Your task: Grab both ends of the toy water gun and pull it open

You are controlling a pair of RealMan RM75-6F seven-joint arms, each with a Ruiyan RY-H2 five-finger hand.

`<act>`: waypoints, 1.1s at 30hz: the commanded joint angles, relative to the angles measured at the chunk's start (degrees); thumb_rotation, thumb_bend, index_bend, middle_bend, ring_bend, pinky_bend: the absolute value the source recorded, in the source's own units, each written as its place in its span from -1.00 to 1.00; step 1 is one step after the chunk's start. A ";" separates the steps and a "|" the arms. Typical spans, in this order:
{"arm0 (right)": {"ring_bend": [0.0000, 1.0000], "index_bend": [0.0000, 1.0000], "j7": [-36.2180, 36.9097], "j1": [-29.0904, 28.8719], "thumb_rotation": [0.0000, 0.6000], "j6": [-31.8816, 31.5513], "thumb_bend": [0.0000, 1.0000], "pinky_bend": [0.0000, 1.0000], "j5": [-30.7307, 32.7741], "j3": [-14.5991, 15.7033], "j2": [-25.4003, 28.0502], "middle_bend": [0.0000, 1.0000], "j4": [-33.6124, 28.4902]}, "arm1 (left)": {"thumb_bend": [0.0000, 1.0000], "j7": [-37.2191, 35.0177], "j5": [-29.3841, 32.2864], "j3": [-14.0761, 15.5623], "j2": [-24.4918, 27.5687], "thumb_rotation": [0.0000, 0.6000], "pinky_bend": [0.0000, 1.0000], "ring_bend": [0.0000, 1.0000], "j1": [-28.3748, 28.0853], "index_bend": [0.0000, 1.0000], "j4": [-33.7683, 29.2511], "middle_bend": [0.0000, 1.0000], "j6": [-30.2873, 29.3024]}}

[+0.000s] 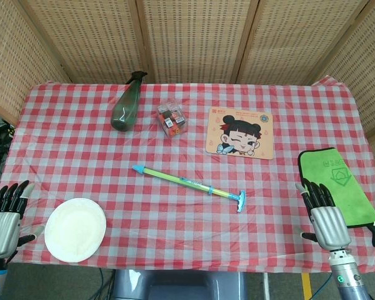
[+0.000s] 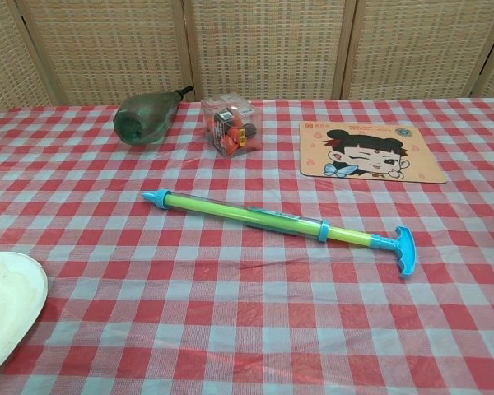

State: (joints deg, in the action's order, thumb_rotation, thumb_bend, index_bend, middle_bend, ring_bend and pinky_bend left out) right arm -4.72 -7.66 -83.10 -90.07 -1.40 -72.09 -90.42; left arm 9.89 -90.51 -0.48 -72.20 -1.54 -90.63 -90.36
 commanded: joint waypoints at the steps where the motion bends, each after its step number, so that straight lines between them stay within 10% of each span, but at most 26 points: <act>1: -1.00 -1.00 0.02 0.00 1.00 0.13 -0.73 -1.00 0.07 0.04 0.04 -1.00 -0.14 | -1.00 -0.15 0.07 0.00 0.13 1.00 -1.00 -1.00 0.01 -1.00 -0.17 -1.00 0.05; 33: -1.00 -1.00 -0.79 -0.61 1.00 1.68 -0.73 -1.00 1.17 -0.39 -1.08 -1.00 0.30 | -1.00 -2.80 1.04 -0.44 1.70 1.00 -1.00 -1.00 0.12 -1.00 -1.19 -1.00 0.28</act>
State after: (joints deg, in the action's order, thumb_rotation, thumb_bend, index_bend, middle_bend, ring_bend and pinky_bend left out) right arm -5.44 -8.12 -81.65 -89.14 -1.63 -73.01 -90.19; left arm 7.14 -89.52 -0.90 -70.54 -1.41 -91.77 -90.13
